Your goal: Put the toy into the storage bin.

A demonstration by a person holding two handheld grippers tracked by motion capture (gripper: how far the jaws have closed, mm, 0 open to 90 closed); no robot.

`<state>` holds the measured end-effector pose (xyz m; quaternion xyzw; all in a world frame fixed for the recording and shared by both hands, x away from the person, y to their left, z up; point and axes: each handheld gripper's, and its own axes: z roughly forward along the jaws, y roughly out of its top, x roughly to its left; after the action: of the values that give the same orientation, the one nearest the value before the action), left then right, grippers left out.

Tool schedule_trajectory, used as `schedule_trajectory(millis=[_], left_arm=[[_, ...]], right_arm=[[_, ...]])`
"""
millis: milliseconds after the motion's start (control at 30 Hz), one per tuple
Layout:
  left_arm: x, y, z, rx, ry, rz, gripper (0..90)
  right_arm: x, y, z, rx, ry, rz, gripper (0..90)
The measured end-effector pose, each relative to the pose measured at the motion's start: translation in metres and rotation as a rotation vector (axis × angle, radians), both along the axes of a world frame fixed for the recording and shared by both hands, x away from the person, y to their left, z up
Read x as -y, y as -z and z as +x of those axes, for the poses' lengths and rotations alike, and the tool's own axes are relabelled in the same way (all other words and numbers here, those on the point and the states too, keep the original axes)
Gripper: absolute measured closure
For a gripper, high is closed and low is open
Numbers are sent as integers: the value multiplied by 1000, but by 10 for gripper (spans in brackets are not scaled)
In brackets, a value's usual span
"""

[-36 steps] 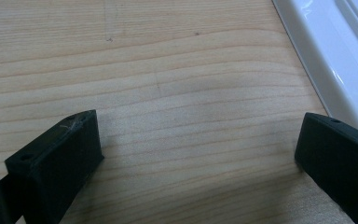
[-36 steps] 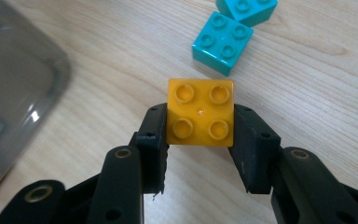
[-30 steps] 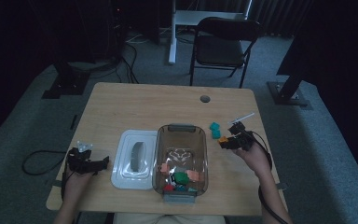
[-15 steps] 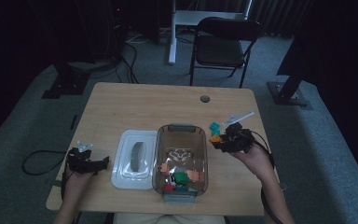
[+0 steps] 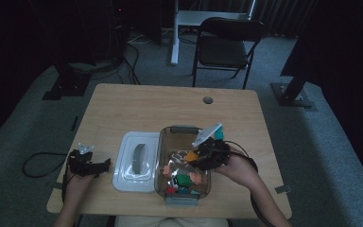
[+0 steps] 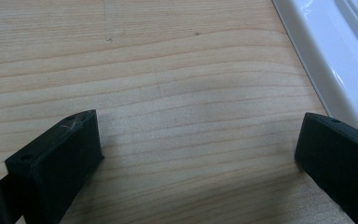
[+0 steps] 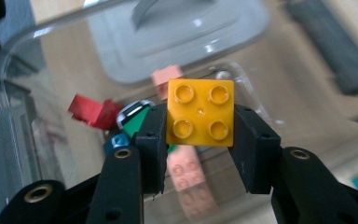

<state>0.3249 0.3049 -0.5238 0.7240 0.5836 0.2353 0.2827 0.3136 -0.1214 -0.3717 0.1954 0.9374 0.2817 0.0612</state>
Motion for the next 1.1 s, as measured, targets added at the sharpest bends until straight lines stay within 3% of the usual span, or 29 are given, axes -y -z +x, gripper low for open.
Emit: schedule_trajectory(millis=[400,533,733,933,1100], left_arm=[[0,0,0,0,0,-1,9],[0,0,0,1,0,-1,9],[0,0,0,0,0,0,9],[0,0,0,0,0,-1,9],[0,0,0,1,0,-1,9]], right_arm=[[-38,35,-7,-91,-126,-107,582],[-46,39,-10,-103,-162,-149,582],[-53,47,-10,-88,-171,-208,582],[-54,47,-10,-102,-177,-219,558],[-49,41,-12,-97,-161,-187,523]])
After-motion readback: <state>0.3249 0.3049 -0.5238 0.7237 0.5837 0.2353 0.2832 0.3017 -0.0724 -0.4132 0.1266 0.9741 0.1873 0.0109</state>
